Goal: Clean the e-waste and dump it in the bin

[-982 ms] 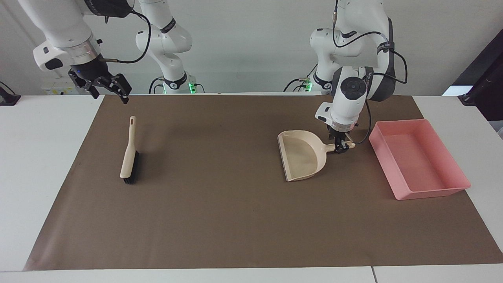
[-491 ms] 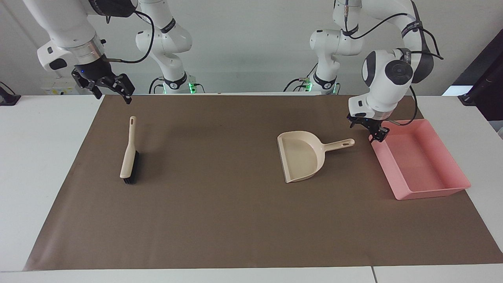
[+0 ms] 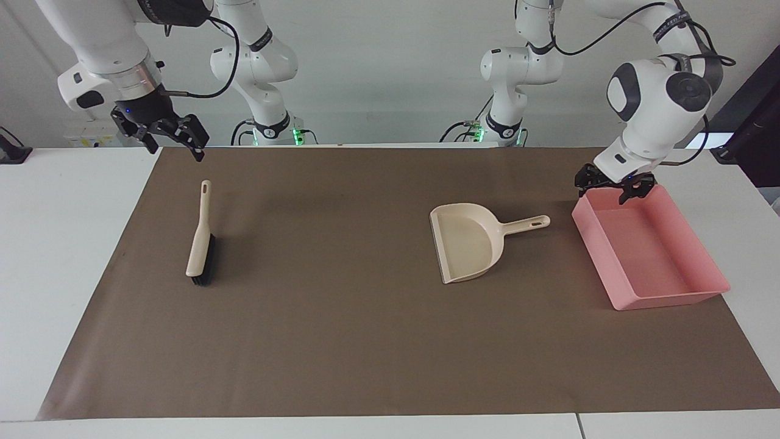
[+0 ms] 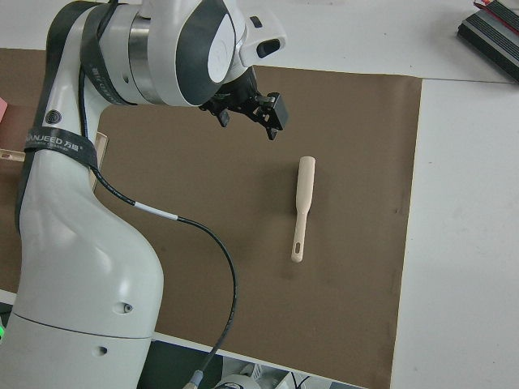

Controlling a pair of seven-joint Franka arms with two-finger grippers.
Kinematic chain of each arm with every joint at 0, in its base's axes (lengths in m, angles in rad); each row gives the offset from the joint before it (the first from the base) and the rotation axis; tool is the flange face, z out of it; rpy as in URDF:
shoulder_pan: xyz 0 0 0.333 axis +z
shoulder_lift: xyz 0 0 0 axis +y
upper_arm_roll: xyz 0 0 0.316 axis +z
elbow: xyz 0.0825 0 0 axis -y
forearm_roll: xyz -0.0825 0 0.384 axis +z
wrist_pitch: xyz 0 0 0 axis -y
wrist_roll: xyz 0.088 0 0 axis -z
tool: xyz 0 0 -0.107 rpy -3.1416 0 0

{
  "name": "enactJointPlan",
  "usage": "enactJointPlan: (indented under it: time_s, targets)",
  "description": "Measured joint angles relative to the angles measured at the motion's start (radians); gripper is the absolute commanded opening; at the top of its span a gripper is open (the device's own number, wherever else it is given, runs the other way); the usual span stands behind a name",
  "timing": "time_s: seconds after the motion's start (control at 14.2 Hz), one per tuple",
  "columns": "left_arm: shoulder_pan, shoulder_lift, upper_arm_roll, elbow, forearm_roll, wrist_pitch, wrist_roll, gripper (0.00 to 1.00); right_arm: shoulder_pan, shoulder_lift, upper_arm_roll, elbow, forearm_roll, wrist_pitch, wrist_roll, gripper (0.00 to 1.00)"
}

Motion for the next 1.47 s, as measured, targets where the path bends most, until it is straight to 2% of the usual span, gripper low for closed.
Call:
enactJointPlan:
  time_s: [0.35,0.7,0.98,1.47]
  targets:
    - [0.033,0.002,0.000,0.196,-0.076,-0.114,-0.100,0.98,0.000,0.000,0.000,0.000,0.000,0.000,0.000,1.00]
    - [0.035,0.048,-0.003,0.384,-0.083,-0.277,-0.123,0.98,0.000,0.000,0.000,0.000,0.000,0.000,0.000,1.00]
    - [0.036,0.048,-0.003,0.397,-0.083,-0.375,-0.131,0.98,0.000,0.000,0.000,0.000,0.000,-0.001,0.000,1.00]
    - [0.036,0.049,-0.006,0.394,-0.083,-0.372,-0.153,0.97,0.000,0.000,0.000,0.000,0.000,-0.002,0.000,1.00]
